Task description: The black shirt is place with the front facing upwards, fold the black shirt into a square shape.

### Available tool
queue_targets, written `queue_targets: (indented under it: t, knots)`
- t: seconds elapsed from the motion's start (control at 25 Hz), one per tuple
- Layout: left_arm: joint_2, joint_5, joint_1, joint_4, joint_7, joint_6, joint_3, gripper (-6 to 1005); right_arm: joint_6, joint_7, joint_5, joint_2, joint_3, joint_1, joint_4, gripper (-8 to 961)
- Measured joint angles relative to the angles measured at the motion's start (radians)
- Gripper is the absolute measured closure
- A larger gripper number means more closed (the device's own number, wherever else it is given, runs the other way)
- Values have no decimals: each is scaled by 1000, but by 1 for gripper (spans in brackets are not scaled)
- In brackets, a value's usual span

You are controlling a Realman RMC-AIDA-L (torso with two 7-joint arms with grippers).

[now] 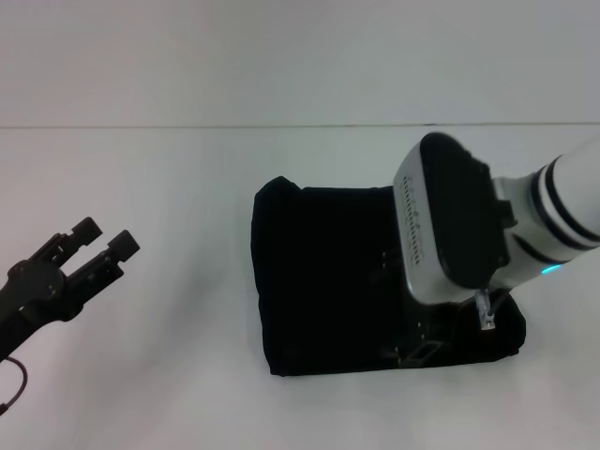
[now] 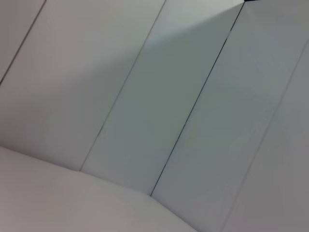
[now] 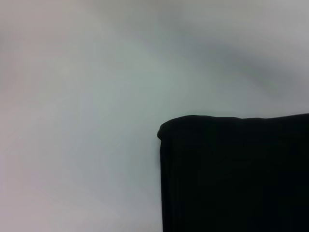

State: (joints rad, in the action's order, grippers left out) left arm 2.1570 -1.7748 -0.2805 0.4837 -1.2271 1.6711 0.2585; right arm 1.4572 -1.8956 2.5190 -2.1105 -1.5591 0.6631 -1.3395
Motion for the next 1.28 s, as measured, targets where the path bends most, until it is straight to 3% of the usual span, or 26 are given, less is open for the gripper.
queue_targets:
  t: [0.76, 1.28]
  knots:
    - [-3, 0, 6, -12, 8, -6, -44, 151, -137, 8, 80, -2, -195, -38, 12, 39]
    - [1, 0, 11, -15, 9, -7, -44, 151, -239, 16, 117, -2, -200, -44, 38, 40]
